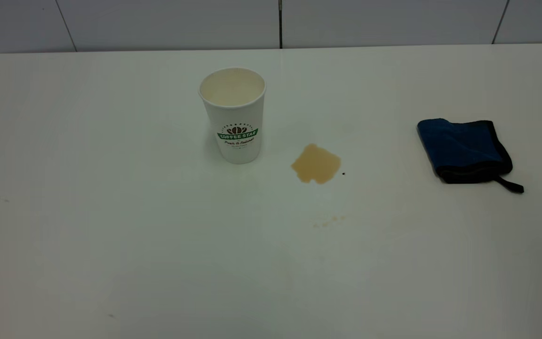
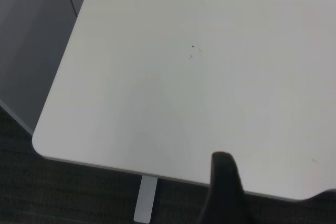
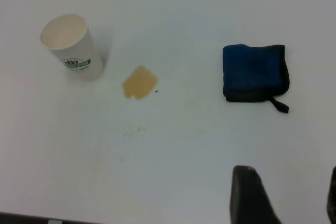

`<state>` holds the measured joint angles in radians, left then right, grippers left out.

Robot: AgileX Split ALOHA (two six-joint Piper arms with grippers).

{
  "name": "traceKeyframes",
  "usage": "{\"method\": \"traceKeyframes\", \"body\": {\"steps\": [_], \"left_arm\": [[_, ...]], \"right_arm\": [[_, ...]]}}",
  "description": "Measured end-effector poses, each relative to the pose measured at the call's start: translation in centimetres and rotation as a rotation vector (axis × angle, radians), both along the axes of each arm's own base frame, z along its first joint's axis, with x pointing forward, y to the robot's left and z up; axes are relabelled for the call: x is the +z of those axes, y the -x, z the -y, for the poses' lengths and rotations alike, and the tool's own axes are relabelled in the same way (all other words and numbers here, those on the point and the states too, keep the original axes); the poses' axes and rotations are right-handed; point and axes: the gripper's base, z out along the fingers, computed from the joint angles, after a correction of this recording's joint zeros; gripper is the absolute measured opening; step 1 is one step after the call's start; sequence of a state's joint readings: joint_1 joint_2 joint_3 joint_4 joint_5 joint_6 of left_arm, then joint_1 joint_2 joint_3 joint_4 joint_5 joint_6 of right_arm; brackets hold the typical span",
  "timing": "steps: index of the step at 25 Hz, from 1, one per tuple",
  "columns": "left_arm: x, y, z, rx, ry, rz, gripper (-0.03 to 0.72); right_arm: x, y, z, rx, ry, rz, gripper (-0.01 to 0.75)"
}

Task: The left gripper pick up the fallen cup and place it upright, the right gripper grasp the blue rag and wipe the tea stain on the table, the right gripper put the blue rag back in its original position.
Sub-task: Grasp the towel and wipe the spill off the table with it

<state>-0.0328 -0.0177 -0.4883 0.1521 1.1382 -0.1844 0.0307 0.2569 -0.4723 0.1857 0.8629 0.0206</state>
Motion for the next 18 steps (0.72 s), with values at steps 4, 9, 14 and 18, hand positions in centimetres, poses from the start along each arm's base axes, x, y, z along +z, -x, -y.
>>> {"method": "traceKeyframes", "body": {"steps": [4,9,14,18], "left_arm": [[0.0,0.0,0.0,0.000,0.000,0.000,0.558],[0.0,0.0,0.0,0.000,0.000,0.000,0.558],[0.0,0.0,0.0,0.000,0.000,0.000,0.558],[0.0,0.0,0.0,0.000,0.000,-0.001,0.558]], "right_arm": [[-0.3,-4.7,-0.2,0.038,0.049,-0.046,0.545],[-2.8,-11.0,-0.4,0.055,0.063,-0.141,0.578],[-7.7,-16.8,-0.2,0.081,0.154,-0.270,0.577],[-10.8,-21.5,-0.1,0.094,0.206,-0.343,0.577]]}}
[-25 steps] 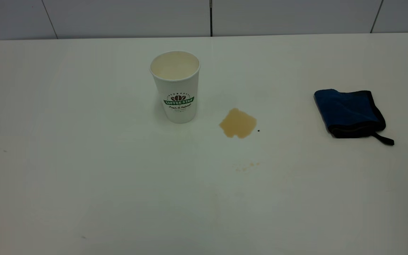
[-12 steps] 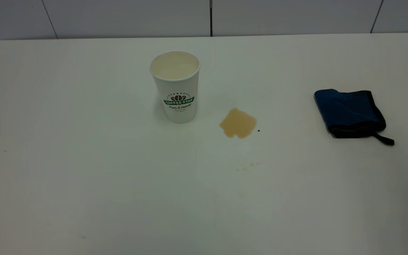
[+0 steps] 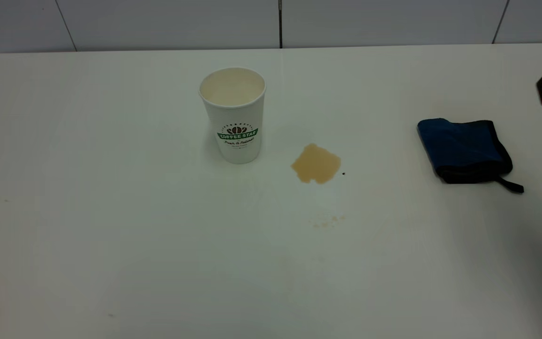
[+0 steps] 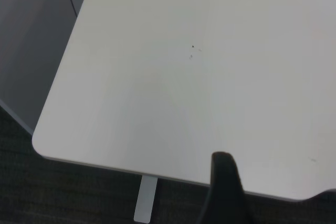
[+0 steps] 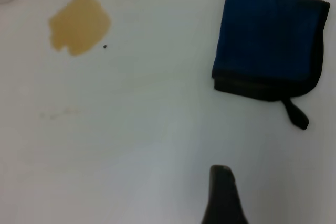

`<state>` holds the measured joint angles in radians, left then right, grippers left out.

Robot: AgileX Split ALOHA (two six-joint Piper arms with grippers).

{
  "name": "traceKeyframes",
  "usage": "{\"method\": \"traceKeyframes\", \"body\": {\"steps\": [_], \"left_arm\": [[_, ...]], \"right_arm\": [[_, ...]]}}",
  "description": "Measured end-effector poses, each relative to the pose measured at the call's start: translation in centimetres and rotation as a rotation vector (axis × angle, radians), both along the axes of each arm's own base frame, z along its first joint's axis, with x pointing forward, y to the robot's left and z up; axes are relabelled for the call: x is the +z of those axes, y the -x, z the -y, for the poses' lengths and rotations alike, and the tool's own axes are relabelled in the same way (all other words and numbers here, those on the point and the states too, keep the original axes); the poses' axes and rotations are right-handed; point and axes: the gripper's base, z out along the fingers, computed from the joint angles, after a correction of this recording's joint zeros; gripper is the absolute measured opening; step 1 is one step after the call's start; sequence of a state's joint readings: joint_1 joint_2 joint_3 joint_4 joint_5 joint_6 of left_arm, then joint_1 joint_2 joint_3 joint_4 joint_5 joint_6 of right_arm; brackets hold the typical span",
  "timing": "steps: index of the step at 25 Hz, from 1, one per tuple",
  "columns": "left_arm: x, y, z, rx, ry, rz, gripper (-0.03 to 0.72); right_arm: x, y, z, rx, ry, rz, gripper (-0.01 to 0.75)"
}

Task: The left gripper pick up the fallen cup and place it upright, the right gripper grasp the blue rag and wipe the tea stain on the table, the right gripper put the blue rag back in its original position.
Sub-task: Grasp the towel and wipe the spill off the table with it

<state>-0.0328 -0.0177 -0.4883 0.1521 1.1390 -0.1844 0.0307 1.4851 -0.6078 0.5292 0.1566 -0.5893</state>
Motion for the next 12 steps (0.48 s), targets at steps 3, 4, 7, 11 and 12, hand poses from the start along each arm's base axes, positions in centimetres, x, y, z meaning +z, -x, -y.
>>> {"method": "traceKeyframes", "body": {"steps": [3,4,7,11,12], "left_arm": [[0.0,0.0,0.0,0.000,0.000,0.000,0.558],[0.0,0.0,0.0,0.000,0.000,0.000,0.558],[0.0,0.0,0.0,0.000,0.000,0.000,0.558],[0.0,0.0,0.0,0.000,0.000,0.000,0.558],[0.0,0.0,0.0,0.000,0.000,0.000,0.558]], "right_arm": [[-2.5,-3.4,0.3,0.031,0.077,-0.009,0.577],[-3.2,-4.4,0.4,0.037,0.101,-0.003,0.577],[-7.0,-6.9,0.6,0.062,0.151,-0.056,0.577],[-10.9,-9.3,0.7,0.062,0.173,-0.097,0.577],[-11.3,-10.0,0.7,0.058,0.177,-0.089,0.577]]}}
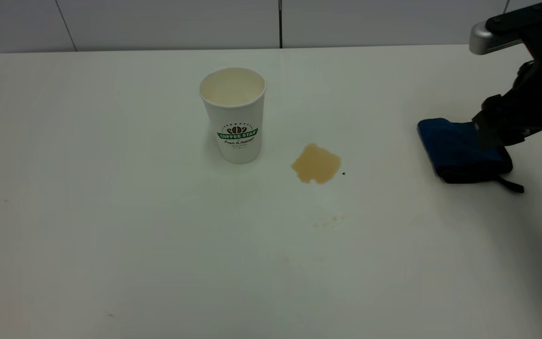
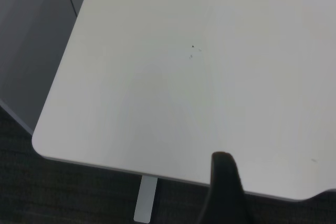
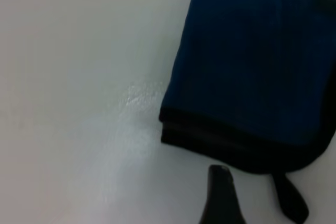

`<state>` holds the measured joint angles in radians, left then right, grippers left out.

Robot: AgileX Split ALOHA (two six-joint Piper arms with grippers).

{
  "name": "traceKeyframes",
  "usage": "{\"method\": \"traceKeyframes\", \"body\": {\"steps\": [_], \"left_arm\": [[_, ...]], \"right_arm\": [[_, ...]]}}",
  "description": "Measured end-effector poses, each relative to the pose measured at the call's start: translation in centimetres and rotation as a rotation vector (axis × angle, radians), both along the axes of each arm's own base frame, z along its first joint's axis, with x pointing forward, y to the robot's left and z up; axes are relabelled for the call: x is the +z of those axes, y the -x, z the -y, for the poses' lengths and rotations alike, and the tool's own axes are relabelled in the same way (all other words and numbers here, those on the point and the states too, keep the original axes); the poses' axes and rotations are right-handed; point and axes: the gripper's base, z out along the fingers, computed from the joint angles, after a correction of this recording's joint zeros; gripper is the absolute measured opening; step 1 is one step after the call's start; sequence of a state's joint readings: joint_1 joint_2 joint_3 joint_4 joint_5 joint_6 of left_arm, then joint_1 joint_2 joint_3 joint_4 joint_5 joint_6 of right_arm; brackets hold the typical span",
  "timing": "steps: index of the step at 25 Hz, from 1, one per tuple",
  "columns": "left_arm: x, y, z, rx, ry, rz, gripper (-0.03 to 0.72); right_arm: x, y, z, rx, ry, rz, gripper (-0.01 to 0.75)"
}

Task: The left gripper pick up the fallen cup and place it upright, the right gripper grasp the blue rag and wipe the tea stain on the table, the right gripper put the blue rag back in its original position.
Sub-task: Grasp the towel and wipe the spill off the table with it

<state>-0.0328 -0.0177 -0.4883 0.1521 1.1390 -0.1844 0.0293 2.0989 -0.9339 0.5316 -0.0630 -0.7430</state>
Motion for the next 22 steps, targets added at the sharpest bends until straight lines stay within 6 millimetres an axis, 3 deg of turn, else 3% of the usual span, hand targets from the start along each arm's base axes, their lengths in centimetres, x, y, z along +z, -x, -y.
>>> {"method": "traceKeyframes", "body": {"steps": [8,12,16,18,22], "left_arm": [[0.0,0.0,0.0,0.000,0.000,0.000,0.558],[0.0,0.0,0.0,0.000,0.000,0.000,0.558],[0.0,0.0,0.0,0.000,0.000,0.000,0.558],[0.0,0.0,0.0,0.000,0.000,0.000,0.558],[0.0,0.0,0.0,0.000,0.000,0.000,0.558]], "right_arm": [[-4.4,-6.0,-0.1,0.025,-0.018,-0.006,0.577],[-6.9,-7.0,1.0,0.042,0.004,-0.029,0.577],[-7.3,-7.4,1.2,0.045,0.005,-0.030,0.548],[-7.4,-7.3,1.1,0.046,-0.005,-0.043,0.467],[-7.4,-7.3,-0.8,0.095,-0.017,-0.062,0.132]]}}
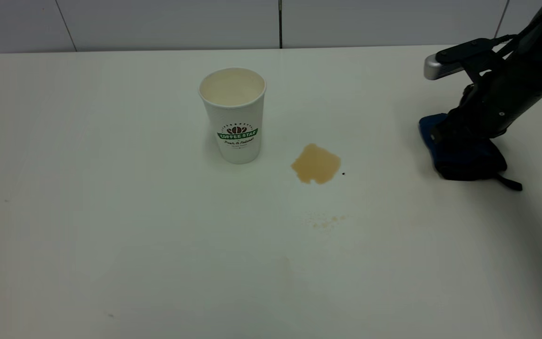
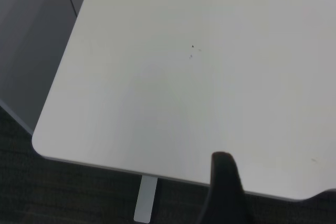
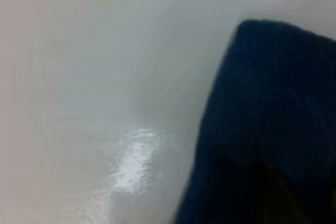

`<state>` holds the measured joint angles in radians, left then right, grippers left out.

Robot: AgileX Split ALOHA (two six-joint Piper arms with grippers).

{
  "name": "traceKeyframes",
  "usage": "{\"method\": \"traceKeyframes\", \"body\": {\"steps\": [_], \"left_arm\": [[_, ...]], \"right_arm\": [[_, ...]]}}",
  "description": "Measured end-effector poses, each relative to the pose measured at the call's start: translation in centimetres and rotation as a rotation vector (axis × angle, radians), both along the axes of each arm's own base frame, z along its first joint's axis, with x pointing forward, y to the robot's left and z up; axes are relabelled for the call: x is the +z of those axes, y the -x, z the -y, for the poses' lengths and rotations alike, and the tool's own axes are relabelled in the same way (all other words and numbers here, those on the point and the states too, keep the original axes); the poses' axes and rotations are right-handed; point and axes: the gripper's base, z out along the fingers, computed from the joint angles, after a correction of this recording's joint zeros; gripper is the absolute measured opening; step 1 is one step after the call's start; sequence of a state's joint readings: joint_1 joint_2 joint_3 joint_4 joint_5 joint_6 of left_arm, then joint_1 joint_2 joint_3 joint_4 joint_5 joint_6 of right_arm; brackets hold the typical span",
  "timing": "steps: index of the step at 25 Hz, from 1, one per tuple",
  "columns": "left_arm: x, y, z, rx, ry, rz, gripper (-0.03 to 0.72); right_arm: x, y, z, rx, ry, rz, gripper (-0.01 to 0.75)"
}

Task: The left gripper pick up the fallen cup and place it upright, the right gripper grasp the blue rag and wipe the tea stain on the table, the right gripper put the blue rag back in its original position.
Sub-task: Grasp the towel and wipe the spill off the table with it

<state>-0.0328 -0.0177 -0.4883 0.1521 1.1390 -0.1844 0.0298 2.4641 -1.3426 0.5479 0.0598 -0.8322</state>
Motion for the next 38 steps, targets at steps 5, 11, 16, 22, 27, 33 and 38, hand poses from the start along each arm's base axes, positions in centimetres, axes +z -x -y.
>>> {"method": "traceKeyframes", "body": {"steps": [5,11,16,22,27,33,38], "left_arm": [[0.0,0.0,0.0,0.000,0.000,0.000,0.558],[0.0,0.0,0.0,0.000,0.000,0.000,0.558],[0.0,0.0,0.0,0.000,0.000,0.000,0.558],[0.0,0.0,0.0,0.000,0.000,0.000,0.558],[0.0,0.0,0.0,0.000,0.000,0.000,0.558],[0.0,0.0,0.0,0.000,0.000,0.000,0.558],[0.0,0.0,0.0,0.000,0.000,0.000,0.558]], "right_arm": [[0.4,-0.7,-5.4,0.124,-0.009,0.025,0.077],[1.1,-2.2,-12.2,0.273,-0.052,0.059,0.077],[1.1,-2.0,-16.5,0.374,-0.103,0.007,0.077],[0.7,0.6,-18.5,0.490,-0.157,-0.217,0.077],[0.7,1.9,-17.7,0.578,-0.073,-0.389,0.077],[1.5,-1.4,-13.9,0.281,0.110,-0.218,0.077],[2.1,-3.6,-14.4,0.138,0.040,-0.029,0.077]]}}
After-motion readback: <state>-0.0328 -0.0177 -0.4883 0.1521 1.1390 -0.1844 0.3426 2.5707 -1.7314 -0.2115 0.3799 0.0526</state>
